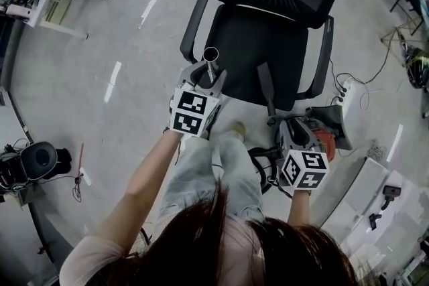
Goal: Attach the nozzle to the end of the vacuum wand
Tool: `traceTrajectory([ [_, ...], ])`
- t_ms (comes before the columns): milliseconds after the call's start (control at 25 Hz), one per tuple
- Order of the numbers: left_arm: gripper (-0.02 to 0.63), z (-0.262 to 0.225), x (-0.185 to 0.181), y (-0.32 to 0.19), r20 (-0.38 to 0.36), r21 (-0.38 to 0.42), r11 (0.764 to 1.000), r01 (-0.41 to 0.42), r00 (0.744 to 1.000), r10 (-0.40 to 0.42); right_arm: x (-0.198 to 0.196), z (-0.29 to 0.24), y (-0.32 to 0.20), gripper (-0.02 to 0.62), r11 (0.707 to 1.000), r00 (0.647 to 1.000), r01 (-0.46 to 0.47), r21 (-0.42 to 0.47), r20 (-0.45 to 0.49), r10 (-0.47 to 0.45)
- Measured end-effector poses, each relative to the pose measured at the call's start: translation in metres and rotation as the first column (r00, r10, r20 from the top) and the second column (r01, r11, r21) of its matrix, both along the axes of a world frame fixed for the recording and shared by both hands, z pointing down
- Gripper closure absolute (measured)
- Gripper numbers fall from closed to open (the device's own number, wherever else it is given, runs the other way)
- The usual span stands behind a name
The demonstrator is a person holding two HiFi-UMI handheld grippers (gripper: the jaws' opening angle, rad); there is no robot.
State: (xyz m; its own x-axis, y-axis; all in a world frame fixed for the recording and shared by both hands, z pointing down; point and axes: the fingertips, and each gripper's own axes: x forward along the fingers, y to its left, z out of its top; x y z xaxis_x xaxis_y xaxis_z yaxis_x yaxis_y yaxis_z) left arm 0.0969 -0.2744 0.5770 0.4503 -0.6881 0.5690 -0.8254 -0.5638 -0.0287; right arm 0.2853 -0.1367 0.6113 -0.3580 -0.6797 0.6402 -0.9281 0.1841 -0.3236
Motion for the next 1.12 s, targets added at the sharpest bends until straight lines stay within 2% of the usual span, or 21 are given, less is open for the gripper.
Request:
traceTrajectory([
  [520, 0.448, 0.003, -0.007, -0.005, -0.014, 0.005, 1.000, 0.007, 1.000, -0.007, 0.002, 0.100, -0.022, 0.485, 0.992, 0.998, 0.061, -0.114, -0.026, -0.064],
  [1120, 0.448, 0.008, -0.015, -0.009, -0.027, 0.004, 1.000, -0.003, 1.000, 0.003, 0.004, 0.222, -0.027, 0.451, 0.954, 0.990, 0.116, -0.278, -0.039, -0.132],
])
